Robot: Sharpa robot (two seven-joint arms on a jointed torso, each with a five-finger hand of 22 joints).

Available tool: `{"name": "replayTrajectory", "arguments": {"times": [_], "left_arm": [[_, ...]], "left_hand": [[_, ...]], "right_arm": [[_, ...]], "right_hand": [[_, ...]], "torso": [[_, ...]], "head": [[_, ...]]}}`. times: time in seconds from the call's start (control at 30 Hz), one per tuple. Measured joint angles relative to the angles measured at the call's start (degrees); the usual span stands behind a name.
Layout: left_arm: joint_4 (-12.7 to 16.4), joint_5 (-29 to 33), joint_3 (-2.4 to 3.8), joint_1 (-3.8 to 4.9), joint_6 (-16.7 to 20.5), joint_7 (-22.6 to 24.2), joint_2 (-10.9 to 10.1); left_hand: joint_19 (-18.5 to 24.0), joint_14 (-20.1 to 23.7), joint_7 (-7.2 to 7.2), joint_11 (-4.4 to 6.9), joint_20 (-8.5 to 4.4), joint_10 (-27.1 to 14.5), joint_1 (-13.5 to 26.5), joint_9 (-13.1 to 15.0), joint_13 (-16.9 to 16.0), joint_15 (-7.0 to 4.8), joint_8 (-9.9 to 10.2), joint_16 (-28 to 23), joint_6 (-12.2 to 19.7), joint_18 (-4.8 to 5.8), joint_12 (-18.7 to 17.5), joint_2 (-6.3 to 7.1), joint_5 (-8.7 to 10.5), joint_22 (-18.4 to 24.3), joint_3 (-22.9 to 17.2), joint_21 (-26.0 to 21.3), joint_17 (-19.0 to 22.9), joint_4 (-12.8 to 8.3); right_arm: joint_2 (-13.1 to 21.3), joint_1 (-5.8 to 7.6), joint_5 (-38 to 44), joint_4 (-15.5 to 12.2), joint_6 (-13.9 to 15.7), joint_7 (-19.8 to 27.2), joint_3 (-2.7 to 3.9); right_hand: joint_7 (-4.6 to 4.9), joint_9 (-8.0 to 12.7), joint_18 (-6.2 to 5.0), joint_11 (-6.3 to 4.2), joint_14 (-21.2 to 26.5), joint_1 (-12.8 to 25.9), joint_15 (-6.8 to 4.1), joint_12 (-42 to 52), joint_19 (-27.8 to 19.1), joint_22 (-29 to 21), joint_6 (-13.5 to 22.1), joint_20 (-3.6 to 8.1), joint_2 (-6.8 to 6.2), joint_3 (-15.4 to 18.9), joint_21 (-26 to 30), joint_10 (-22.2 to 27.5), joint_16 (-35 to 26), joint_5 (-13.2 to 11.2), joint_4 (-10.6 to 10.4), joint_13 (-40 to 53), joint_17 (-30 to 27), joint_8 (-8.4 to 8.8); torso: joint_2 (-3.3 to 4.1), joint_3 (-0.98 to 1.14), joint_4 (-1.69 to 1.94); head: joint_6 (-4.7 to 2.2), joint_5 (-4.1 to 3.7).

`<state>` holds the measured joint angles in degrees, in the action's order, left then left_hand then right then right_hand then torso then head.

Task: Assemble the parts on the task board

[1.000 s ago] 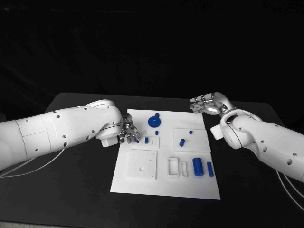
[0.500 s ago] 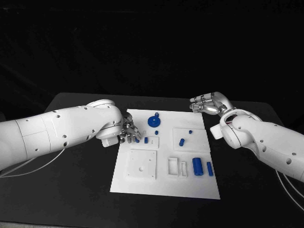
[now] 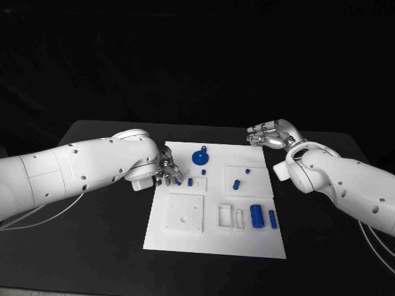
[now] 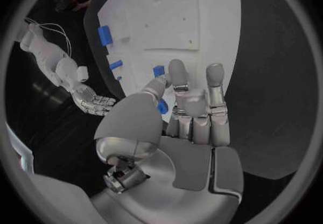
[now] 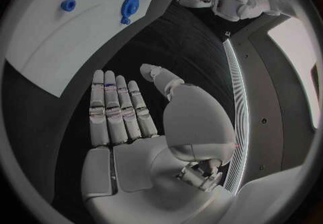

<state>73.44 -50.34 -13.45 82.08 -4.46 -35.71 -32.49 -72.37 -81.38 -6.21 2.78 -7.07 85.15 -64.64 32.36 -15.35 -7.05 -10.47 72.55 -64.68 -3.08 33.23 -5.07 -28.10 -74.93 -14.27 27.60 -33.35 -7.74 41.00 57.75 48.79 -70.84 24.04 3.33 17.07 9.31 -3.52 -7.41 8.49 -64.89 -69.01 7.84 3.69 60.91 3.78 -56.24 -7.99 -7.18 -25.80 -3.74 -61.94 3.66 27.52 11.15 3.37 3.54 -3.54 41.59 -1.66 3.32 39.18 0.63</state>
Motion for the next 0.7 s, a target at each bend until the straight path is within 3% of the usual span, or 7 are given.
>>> {"name": "replayTrajectory", "arguments": {"times": [0.7], "left_arm": [[0.3,-1.3,-0.04,-0.08,-0.2,-0.1,-0.3]], "left_hand": [[-0.2,0.0,0.00,-0.01,0.22,0.0,-0.5,1.0,0.1,0.04,0.0,0.2,0.0,0.00,0.1,0.07,-0.34,0.0,0.0,0.0,-0.3,0.0]], "right_arm": [[0.0,-0.02,0.0,0.1,0.0,0.0,0.00]], "right_hand": [[0.00,0.0,0.00,0.00,0.0,0.0,0.00,0.0,0.0,0.0,0.0,0.00,0.00,0.0,0.0,0.0,0.0,0.0,0.0,0.0,0.0,0.00]], "torso": [[-0.01,-0.01,-0.03]], "head": [[0.10,0.12]]}}
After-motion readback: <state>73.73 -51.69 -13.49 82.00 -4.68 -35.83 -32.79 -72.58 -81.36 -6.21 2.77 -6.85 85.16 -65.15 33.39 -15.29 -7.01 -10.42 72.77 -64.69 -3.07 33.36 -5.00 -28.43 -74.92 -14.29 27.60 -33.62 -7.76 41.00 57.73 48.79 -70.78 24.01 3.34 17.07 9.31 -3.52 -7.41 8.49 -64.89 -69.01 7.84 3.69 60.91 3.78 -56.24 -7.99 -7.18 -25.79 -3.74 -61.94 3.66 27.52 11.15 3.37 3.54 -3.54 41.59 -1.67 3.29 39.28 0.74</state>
